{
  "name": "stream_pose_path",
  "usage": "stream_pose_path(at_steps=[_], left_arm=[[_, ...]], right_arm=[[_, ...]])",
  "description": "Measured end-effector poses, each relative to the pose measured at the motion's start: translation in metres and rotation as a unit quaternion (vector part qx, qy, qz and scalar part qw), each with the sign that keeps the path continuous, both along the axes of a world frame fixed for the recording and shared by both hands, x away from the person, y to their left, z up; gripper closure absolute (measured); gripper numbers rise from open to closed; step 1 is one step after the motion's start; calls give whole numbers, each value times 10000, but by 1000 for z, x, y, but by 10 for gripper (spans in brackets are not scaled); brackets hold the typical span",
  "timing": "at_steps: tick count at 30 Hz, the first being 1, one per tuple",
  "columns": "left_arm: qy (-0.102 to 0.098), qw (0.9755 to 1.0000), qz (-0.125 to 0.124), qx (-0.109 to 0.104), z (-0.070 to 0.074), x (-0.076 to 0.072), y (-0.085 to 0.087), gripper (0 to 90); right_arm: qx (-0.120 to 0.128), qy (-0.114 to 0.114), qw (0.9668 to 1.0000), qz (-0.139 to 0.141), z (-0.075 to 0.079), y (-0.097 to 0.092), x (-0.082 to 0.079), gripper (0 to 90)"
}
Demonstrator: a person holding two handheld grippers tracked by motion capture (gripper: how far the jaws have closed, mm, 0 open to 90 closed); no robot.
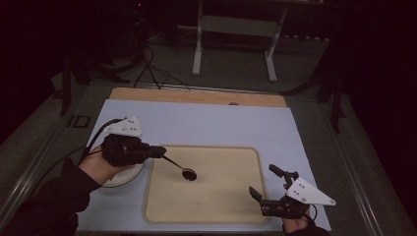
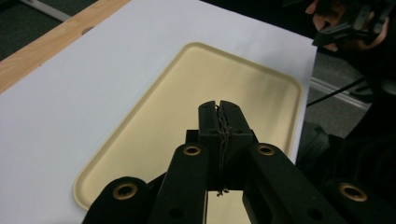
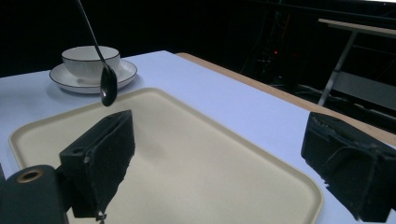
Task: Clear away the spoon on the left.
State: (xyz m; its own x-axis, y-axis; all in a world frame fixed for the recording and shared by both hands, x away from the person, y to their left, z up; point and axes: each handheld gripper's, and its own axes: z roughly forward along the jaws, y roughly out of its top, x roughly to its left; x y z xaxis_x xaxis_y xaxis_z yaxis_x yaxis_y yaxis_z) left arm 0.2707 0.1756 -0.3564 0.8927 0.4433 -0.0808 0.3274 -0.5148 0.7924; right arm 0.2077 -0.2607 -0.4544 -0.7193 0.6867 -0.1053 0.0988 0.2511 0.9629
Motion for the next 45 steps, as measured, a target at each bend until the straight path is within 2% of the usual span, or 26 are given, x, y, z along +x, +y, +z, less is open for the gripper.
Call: stream_pose_path(at_steps=[6,9,13,20,32,37,41,45], left_arm=[[34,9995,-270,160,-2,3,-13,899],[85,9986,-422,310,-5,6,-18,898],[251,9967,-588,501,-11,11,-25,898],[523,9910,-835,912,-23,20,-36,898],[988,9807,-854,1455,-36,33,-55,896],[1028,9807,-858,1422,-38,37,-61,894],[1055,9827,-843,1269,-41,44,-65,881],[1157,9836,-818,1119,-48,53,-69,868]], right_arm=[[-4,9,10000,19,0,0,0,98],[6,16,10000,37,0,0,0,98],[-6,18,10000,51,-1,0,0,98],[3,28,10000,60,-1,0,0,98],[9,36,10000,73,-1,0,0,98],[4,27,10000,77,-1,0,0,98],[2,34,10000,88,-1,0,1,99],[-13,47,9999,98,-1,1,1,99]])
